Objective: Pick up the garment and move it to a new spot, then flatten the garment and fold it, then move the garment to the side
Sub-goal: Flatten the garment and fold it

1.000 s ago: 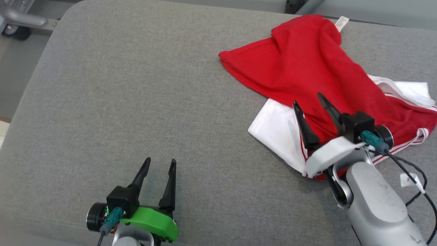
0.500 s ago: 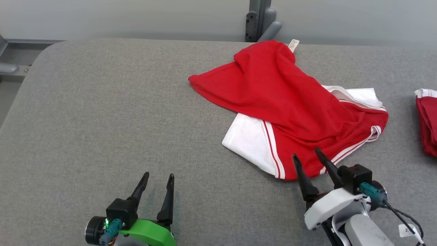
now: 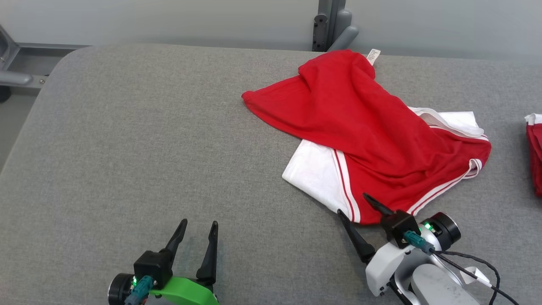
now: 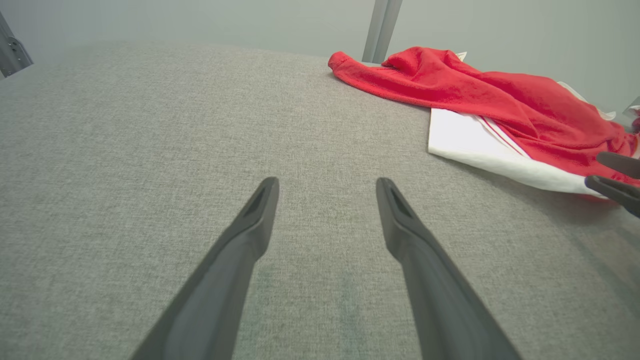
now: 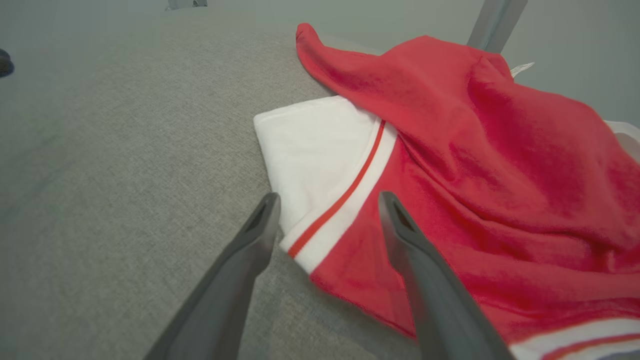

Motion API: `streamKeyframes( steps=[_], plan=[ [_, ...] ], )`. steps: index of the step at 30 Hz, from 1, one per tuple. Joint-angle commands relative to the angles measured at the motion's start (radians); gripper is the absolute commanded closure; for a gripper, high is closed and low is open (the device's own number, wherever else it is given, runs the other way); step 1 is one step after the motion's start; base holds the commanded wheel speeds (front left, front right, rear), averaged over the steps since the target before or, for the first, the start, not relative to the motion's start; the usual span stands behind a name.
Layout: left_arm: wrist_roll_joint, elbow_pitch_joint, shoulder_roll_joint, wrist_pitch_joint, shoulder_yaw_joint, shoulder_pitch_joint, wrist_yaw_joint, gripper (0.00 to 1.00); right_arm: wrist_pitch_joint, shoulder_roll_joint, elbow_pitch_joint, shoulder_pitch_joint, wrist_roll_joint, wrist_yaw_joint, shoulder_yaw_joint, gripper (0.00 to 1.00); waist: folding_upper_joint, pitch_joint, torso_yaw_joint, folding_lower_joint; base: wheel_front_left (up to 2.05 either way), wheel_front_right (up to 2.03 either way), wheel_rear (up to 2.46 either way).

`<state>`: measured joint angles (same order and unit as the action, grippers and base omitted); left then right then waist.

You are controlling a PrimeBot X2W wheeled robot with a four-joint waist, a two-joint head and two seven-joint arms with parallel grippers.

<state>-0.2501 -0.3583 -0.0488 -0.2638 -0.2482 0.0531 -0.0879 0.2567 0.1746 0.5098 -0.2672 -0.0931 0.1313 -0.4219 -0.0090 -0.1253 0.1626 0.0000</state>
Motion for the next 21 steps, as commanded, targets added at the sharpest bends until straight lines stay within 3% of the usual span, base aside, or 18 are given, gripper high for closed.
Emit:
streamKeyframes(
  steps=[1, 11, 12, 13, 14, 21],
  plan=[
    [-0.008, -0.001, -0.003, -0.001, 0.003, -0.003, 0.000, 0.00, -0.002, 0.001, 0.016, -0.016, 0.029, -0.001, 0.003, 0.00, 0.0090, -0.006, 0.007, 0.0000, 0.00, 0.00, 0.00],
    [-0.015, 0.000, -0.003, -0.001, -0.001, 0.016, 0.007, 0.00, -0.004, -0.033, 0.132, -0.065, 0.098, -0.001, -0.015, 0.00, 0.0090, -0.021, 0.021, 0.0000, 0.00, 0.00, 0.00],
    [-0.014, 0.001, -0.003, -0.001, 0.000, 0.017, 0.008, 0.00, -0.009, -0.036, 0.147, -0.072, 0.103, -0.001, -0.012, 0.16, 0.0090, -0.022, 0.020, 0.0000, 0.00, 0.00, 0.00],
    [-0.013, 0.002, -0.003, -0.001, 0.001, 0.019, 0.007, 0.00, -0.009, -0.038, 0.161, -0.078, 0.105, -0.001, -0.008, 0.62, 0.0090, -0.023, 0.019, 0.0000, 0.00, 0.00, 0.00],
    [-0.012, 0.003, -0.003, -0.001, 0.002, 0.020, 0.008, 0.00, -0.009, -0.040, 0.176, -0.083, 0.108, -0.001, -0.004, 1.00, 0.0090, -0.023, 0.018, 0.0000, 0.00, 0.00, 0.00],
    [-0.001, 0.003, -0.003, -0.001, 0.020, 0.005, 0.005, 0.00, 0.001, -0.019, 0.212, -0.082, 0.090, -0.001, -0.018, 1.00, 0.0090, -0.004, -0.019, 0.0000, 0.00, 0.00, 0.00]
  ],
)
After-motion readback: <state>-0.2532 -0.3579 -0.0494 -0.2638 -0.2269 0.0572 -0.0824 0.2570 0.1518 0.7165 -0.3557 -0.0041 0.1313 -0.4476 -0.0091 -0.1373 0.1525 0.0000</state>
